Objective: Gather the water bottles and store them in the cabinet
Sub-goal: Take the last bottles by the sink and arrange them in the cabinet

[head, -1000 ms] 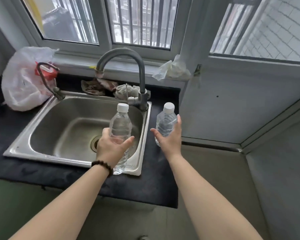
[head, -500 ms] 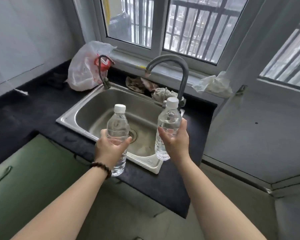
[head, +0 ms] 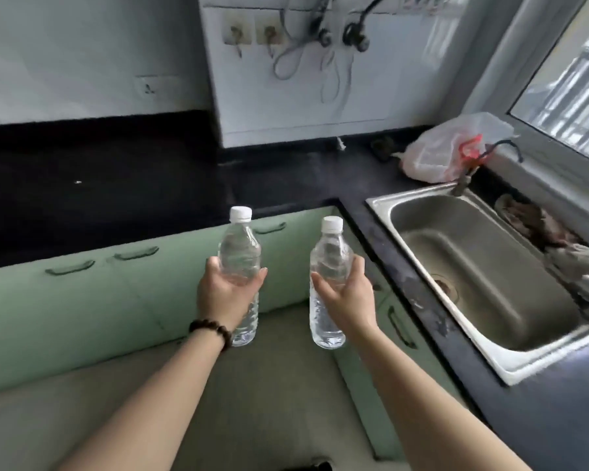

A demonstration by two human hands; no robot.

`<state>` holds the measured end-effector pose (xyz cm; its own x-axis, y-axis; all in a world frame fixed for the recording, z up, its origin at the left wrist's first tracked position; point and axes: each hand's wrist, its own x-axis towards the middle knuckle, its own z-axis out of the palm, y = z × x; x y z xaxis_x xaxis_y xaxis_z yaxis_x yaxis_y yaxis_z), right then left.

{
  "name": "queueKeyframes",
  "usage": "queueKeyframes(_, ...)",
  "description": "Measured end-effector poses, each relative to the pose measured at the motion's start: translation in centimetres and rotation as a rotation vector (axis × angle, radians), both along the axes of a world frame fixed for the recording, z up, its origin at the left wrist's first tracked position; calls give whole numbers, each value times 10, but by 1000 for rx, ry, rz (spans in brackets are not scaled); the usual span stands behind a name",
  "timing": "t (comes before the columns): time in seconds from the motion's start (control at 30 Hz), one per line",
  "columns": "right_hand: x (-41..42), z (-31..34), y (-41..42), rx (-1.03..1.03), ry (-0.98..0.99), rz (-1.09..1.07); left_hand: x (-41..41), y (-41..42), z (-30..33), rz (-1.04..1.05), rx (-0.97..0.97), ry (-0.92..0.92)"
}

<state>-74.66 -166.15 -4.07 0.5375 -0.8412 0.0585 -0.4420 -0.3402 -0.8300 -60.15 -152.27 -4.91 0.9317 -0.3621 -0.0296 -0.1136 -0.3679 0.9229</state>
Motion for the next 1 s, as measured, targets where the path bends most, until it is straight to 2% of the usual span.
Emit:
queueKeyframes(0.2, 106, -12, 175, 37, 58, 324, 52, 223, -4, 374, -13, 16)
queueKeyframes(0.43, 194, -24, 393, 108, 59, 701, 60, 453, -13, 775, -6, 82)
queueKeyframes(0.7, 264, -36, 571, 59, 107, 1053, 55, 626, -30, 1146, -36, 134)
queueKeyframes(1.0, 403, -55, 730, 13, 121, 1254, 120, 783, -47, 1373, 8, 174)
